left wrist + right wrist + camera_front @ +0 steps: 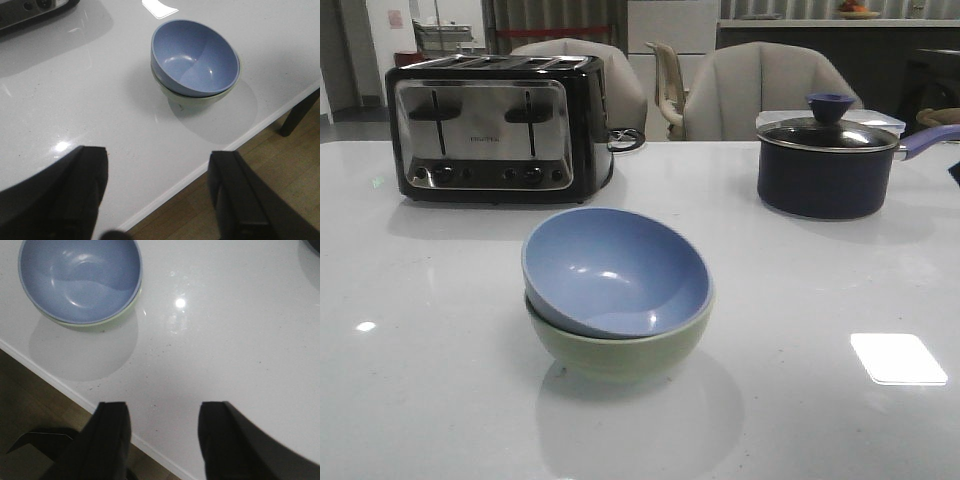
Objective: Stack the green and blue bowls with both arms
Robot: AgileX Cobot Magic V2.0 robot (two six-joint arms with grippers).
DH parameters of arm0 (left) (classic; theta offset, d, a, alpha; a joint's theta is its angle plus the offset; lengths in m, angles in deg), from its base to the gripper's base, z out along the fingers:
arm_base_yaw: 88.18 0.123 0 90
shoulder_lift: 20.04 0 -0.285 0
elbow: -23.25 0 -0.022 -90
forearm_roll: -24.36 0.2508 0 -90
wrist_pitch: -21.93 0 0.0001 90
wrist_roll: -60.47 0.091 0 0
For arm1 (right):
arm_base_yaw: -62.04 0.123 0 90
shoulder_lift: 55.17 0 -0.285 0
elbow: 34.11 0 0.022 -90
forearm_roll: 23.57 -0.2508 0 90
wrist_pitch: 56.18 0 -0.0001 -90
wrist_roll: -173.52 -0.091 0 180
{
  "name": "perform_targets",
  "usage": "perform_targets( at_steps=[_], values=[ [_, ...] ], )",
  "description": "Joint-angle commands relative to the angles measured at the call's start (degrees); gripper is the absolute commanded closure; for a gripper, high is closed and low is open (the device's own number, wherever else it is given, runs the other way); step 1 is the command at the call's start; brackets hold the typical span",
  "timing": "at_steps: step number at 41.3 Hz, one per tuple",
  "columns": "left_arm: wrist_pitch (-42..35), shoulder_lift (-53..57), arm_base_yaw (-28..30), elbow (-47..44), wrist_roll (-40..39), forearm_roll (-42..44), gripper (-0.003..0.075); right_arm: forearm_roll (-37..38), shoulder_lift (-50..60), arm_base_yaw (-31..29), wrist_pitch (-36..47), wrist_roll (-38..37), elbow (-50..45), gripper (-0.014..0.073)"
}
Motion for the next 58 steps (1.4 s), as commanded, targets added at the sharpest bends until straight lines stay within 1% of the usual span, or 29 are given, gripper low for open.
perform_targets(
  at_steps=[1,7,8,13,16,17,40,42,44,48,50,53,58],
  values=[
    [-4.6,-0.2,0.0,1.5,0.0,0.2,0.0311,0.6,0.3,0.0,4.0,0.5,1.4,0.0279],
    [-4.6,-0.2,0.0,1.5,0.0,0.2,0.0447,0.6,0.3,0.0,4.0,0.5,1.4,0.0447],
    [-4.6,-0.2,0.0,1.5,0.0,0.2,0.0460,0.6,0.3,0.0,4.0,0.5,1.4,0.0465],
    [-4.6,-0.2,0.0,1.5,0.0,0.2,0.0573,0.6,0.3,0.0,4.0,0.5,1.4,0.0544],
    [-4.6,-0.2,0.0,1.5,0.0,0.2,0.0625,0.6,0.3,0.0,4.1,0.5,1.4,0.0560],
    [-4.6,-0.2,0.0,1.5,0.0,0.2,0.0616,0.6,0.3,0.0,4.1,0.5,1.4,0.0559],
    [-4.6,0.0,0.0,1.4,0.0,0.3,0.0618,0.6,0.3,0.0,3.9,0.5,1.4,0.0559],
    [-5.6,1.2,0.8,1.4,0.1,4.1,0.0618,0.6,0.3,0.0,3.9,0.5,1.4,0.0559],
    [-6.5,2.6,2.8,1.1,0.0,5.3,0.0618,0.6,0.3,0.0,3.9,0.5,1.4,0.0559],
    [-11.9,6.5,8.4,-2.0,0.0,5.8,0.0618,0.6,0.3,0.0,3.9,0.5,1.4,0.0559],
    [-16.8,9.0,11.5,-5.5,0.0,5.8,0.0618,0.6,0.3,0.0,3.9,0.5,1.4,0.0559],
    [-26.1,13.9,16.6,-11.6,0.0,5.8,0.0618,0.6,0.3,0.0,3.9,0.5,1.4,0.0559],
    [-35.4,21.4,22.4,-21.3,-0.1,4.6,0.0618,0.6,0.3,0.0,3.9,0.5,1.4,0.0559]
  ],
)
